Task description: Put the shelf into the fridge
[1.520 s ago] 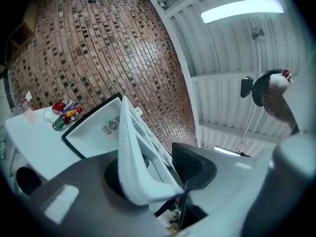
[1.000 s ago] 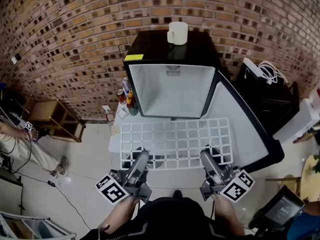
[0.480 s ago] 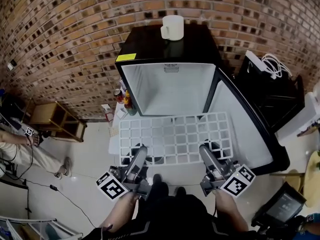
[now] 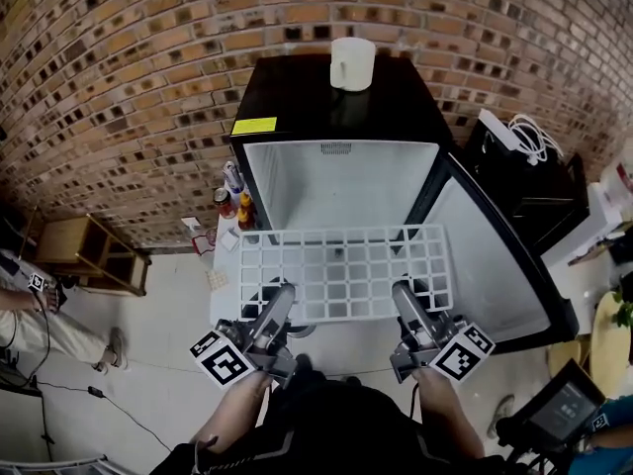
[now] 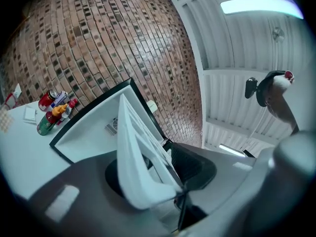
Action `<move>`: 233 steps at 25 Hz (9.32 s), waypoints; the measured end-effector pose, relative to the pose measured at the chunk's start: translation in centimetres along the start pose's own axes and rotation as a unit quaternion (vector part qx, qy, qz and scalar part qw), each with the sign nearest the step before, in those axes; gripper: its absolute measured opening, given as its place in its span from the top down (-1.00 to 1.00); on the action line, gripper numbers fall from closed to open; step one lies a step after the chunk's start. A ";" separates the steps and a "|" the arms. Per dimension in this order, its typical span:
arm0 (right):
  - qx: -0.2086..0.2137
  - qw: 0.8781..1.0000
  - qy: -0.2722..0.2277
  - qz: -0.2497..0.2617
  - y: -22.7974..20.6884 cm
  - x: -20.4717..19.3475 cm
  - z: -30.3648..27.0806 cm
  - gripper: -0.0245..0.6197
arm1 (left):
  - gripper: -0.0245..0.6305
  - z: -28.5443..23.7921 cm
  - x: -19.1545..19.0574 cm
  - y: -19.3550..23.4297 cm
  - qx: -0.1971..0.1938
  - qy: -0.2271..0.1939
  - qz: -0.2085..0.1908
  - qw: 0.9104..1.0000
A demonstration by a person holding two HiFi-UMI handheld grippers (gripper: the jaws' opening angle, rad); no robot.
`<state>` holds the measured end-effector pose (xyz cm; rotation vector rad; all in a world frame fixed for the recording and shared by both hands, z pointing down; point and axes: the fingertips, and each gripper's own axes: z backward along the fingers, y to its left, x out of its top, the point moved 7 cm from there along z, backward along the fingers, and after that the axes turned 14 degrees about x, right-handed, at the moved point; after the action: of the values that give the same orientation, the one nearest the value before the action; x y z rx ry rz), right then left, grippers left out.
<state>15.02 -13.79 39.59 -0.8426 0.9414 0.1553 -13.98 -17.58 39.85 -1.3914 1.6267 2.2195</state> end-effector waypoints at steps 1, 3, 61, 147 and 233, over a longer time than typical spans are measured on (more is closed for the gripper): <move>-0.006 1.000 0.000 -0.002 -0.2 -0.4 -0.5 0.38 | 0.51 -0.1 0.3 0.7 0.002 0.004 0.002 1.000; -0.015 1.000 0.000 -0.007 -0.9 -1.1 -1.4 0.39 | 0.52 -0.6 0.7 2.1 0.006 0.013 0.010 1.000; -0.109 0.991 0.023 -0.073 -16.7 -3.4 -6.6 0.40 | 0.56 -13.9 -1.6 14.6 0.055 0.098 0.102 0.988; -0.240 0.970 -0.018 -0.025 -26.4 -0.9 -14.7 0.36 | 0.62 -25.1 0.6 17.5 0.236 -0.055 0.050 0.969; -0.172 0.978 0.051 0.106 -10.0 -4.0 -9.9 0.84 | 0.89 -8.3 1.1 8.7 0.072 0.002 -0.331 0.941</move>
<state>10.79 -26.59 45.39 -1.0741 1.1195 0.4743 -13.98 -28.46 45.17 -1.5900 1.0592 1.6708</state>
